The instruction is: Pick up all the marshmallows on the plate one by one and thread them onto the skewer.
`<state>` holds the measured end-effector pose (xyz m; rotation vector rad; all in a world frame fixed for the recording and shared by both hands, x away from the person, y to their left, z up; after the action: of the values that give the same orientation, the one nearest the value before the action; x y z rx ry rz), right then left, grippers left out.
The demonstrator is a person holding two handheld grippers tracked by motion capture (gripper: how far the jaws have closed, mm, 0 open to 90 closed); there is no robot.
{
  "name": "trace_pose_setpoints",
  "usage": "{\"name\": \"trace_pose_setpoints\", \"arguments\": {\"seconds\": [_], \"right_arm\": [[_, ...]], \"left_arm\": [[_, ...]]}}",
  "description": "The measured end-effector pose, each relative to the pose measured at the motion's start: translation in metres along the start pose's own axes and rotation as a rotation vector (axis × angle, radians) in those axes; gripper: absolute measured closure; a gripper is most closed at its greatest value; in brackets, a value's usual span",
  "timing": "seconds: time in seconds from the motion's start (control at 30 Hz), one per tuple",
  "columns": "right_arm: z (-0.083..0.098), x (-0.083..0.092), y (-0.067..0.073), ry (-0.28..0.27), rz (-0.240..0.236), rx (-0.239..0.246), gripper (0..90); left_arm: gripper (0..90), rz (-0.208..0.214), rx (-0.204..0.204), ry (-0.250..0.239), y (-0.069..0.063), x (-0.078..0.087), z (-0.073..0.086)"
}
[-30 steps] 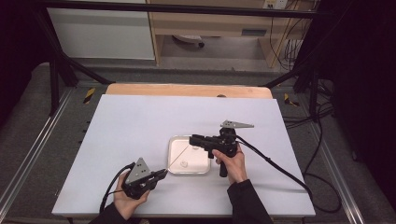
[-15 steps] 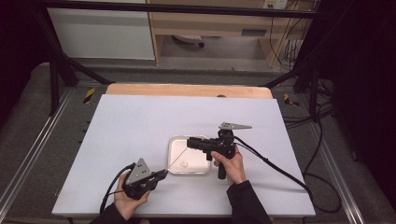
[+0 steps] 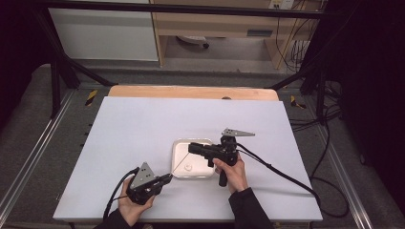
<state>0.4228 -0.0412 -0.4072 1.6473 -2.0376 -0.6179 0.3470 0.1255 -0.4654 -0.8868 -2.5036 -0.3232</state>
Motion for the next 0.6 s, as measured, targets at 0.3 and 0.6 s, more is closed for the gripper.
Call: {"name": "trace_pose_setpoints", "arguments": {"seconds": [0.3,0.6], "right_arm": [[0.006,-0.003,0.001,-0.006,-0.007,0.006,78.3],[0.011,-0.006,0.001,-0.016,-0.003,0.016,78.7]], "left_arm": [[88.7,0.006,0.006,0.003,-0.003,-0.002,0.001],[88.7,0.011,0.02,0.003,-0.004,-0.003,0.002]]}}
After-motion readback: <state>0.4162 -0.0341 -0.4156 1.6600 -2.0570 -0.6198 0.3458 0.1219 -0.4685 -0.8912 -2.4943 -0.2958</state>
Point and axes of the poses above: each handheld gripper's, and its own axes: x roughly backward along the jaws, z roughly out of its underside, y roughly to its left, the point moved 7 cm from there along -x, roughly forward along the jaws, and after that the axes turned 11 degrees about -z, right-handed, at the moved point
